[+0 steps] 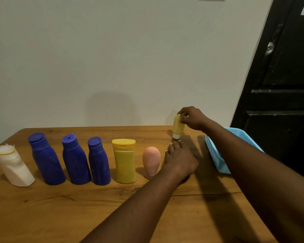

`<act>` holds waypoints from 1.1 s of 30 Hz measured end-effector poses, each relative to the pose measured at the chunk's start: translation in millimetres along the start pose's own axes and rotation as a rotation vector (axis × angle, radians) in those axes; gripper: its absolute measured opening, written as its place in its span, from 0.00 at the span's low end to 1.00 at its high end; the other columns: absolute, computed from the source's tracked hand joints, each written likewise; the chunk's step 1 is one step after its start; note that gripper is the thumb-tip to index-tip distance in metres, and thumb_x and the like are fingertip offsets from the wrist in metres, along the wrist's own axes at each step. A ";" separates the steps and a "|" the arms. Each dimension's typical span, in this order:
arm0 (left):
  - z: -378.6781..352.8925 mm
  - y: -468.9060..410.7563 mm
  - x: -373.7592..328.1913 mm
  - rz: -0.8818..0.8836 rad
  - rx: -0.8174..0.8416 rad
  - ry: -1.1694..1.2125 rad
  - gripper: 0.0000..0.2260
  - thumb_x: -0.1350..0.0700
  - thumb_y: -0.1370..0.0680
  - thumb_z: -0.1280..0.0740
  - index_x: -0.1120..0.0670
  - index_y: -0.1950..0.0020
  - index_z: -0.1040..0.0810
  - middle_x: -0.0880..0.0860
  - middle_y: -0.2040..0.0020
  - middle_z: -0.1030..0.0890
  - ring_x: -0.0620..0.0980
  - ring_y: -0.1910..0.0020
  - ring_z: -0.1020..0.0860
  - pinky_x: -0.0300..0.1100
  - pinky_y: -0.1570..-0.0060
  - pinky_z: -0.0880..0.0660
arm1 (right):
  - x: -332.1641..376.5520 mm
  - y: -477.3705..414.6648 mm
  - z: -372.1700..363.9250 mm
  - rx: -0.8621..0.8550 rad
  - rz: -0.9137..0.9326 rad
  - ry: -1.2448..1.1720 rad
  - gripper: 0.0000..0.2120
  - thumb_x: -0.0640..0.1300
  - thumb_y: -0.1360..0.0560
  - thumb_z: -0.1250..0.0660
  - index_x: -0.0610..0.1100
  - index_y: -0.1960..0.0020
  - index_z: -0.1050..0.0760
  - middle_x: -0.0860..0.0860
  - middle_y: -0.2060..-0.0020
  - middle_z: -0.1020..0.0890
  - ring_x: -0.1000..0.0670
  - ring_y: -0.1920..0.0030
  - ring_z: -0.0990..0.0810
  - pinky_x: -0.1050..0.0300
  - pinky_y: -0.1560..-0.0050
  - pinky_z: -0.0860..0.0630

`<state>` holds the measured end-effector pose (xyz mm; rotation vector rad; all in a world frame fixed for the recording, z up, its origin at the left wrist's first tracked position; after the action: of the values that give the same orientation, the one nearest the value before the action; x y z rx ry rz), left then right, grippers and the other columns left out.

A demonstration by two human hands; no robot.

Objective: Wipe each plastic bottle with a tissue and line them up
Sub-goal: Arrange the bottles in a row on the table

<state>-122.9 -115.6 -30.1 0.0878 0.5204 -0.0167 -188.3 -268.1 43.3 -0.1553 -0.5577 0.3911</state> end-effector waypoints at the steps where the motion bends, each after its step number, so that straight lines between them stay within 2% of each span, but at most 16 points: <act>1: 1.9 2.8 -1.6 -0.008 -0.003 0.005 0.35 0.47 0.15 0.39 0.57 0.16 0.54 0.61 0.16 0.52 0.62 0.17 0.53 0.57 0.20 0.49 | 1.1 0.6 0.2 0.002 0.000 -0.001 0.15 0.37 0.22 0.33 0.42 0.36 0.23 0.43 0.37 0.22 0.46 0.42 0.25 0.56 0.50 0.31; 3: 5.7 7.9 -4.8 -0.030 -0.017 0.013 0.35 0.47 0.16 0.39 0.57 0.16 0.53 0.61 0.17 0.50 0.62 0.17 0.51 0.57 0.20 0.47 | 4.1 1.4 -0.2 0.004 0.000 -0.007 0.15 0.37 0.22 0.33 0.42 0.36 0.23 0.43 0.36 0.23 0.44 0.39 0.25 0.56 0.49 0.31; 10: 14.9 17.0 -11.6 -0.088 -0.051 0.025 0.33 0.49 0.16 0.37 0.56 0.17 0.49 0.61 0.18 0.44 0.61 0.18 0.47 0.58 0.21 0.42 | 11.5 2.5 -3.9 0.031 0.002 -0.013 0.16 0.37 0.23 0.32 0.43 0.36 0.23 0.43 0.36 0.23 0.44 0.40 0.24 0.56 0.50 0.30; 22: 16.6 34.4 -3.5 -0.064 -0.036 0.024 0.33 0.48 0.16 0.38 0.55 0.16 0.51 0.58 0.16 0.49 0.60 0.17 0.50 0.57 0.21 0.44 | 10.4 15.7 4.2 0.017 0.024 -0.035 0.17 0.38 0.22 0.32 0.42 0.34 0.25 0.43 0.35 0.23 0.44 0.38 0.24 0.57 0.47 0.28; 24: 22.1 44.9 -2.6 -0.064 -0.051 0.060 0.32 0.49 0.16 0.37 0.54 0.17 0.48 0.56 0.17 0.44 0.59 0.18 0.46 0.56 0.22 0.41 | 20.0 26.0 14.9 -0.021 0.070 -0.067 0.17 0.41 0.22 0.31 0.44 0.34 0.24 0.45 0.35 0.22 0.47 0.40 0.24 0.57 0.47 0.28; 27: 34.8 69.9 -4.3 -0.099 -0.077 0.098 0.25 0.52 0.16 0.35 0.53 0.21 0.36 0.55 0.21 0.34 0.55 0.22 0.34 0.52 0.26 0.34 | 46.1 51.7 32.8 -0.088 0.177 -0.107 0.15 0.46 0.22 0.31 0.47 0.36 0.23 0.49 0.38 0.22 0.51 0.42 0.24 0.59 0.49 0.29; 29: 40.8 90.7 -6.0 -0.128 -0.087 0.095 0.20 0.52 0.16 0.36 0.53 0.25 0.31 0.53 0.24 0.30 0.51 0.25 0.31 0.47 0.28 0.36 | 67.9 73.7 38.9 -0.080 0.251 -0.131 0.13 0.49 0.22 0.31 0.49 0.38 0.22 0.52 0.40 0.21 0.53 0.43 0.23 0.63 0.52 0.28; 31: 40.8 111.3 -6.3 -0.142 -0.097 0.087 0.19 0.49 0.16 0.36 0.52 0.25 0.30 0.51 0.24 0.30 0.49 0.25 0.32 0.45 0.28 0.41 | 86.8 95.2 39.1 -0.027 0.285 -0.166 0.14 0.52 0.23 0.31 0.50 0.39 0.21 0.54 0.41 0.21 0.56 0.44 0.22 0.65 0.52 0.28; 33: 38.4 128.9 -5.5 -0.164 -0.122 0.079 0.21 0.47 0.16 0.35 0.51 0.25 0.29 0.51 0.24 0.29 0.48 0.25 0.32 0.42 0.30 0.43 | 102.4 114.1 36.5 0.023 0.294 -0.177 0.16 0.57 0.23 0.30 0.51 0.39 0.21 0.55 0.40 0.21 0.56 0.43 0.22 0.63 0.50 0.27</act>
<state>-103.8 9.4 16.1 -0.0739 0.6048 -0.1417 -164.9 -121.2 95.3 -0.1823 -0.7071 0.7020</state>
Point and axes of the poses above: each hand's wrist, its own y-axis away from the middle knuckle, its own z-axis out of the back of the hand, x = y × z, the point moved 5 cm from there along -y, towards the middle knuckle
